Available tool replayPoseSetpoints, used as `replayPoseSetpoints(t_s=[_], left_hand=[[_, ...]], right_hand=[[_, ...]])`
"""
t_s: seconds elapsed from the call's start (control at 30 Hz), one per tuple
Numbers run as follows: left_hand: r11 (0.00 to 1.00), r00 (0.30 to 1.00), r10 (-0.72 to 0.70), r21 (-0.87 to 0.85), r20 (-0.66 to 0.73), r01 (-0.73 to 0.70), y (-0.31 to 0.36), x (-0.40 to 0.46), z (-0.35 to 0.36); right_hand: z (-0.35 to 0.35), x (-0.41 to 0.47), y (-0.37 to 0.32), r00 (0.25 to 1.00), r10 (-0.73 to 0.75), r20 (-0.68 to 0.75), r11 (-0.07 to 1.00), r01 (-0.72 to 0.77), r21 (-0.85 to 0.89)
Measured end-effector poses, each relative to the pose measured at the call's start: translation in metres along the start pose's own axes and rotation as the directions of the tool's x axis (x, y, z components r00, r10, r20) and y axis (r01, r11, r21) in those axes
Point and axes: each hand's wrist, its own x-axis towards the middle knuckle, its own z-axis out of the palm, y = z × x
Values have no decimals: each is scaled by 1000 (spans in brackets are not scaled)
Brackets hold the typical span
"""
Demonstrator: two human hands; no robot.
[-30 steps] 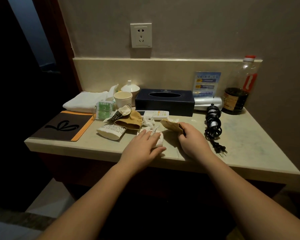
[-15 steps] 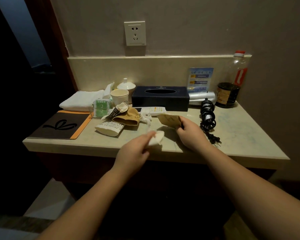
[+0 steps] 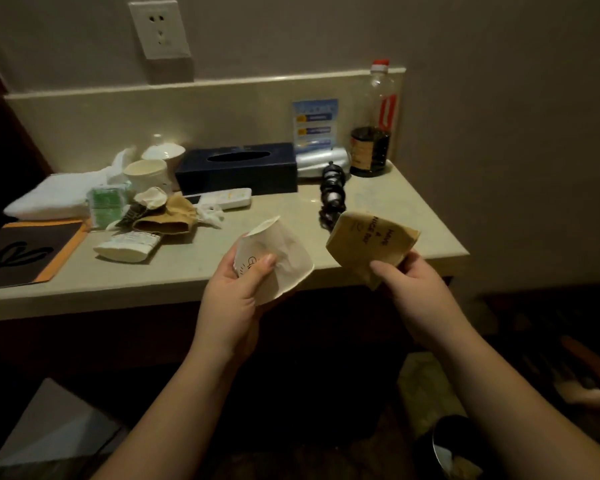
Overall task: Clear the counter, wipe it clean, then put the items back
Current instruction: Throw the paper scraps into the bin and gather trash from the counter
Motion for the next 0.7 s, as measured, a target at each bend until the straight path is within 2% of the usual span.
replayPoseSetpoints(t_s=[0.2, 0.4, 0.53, 0.7], left_hand=[[995, 984, -97, 46, 149, 91, -67, -25, 97], [939, 934, -324, 170, 154, 298, -173, -40, 197], [853, 867, -483, 291, 123, 434, -272, -43, 250], [690, 761, -648, 450, 34, 567, -407, -47, 285]], right_hand=[[-103, -17, 63, 985, 70, -157, 996, -78, -47], [-227, -34, 154, 933, 209, -294, 944, -271, -189], [-300, -45, 236, 858, 364, -362, 868, -454, -201], [-357, -58, 350, 759, 565, -324, 735, -641, -219]])
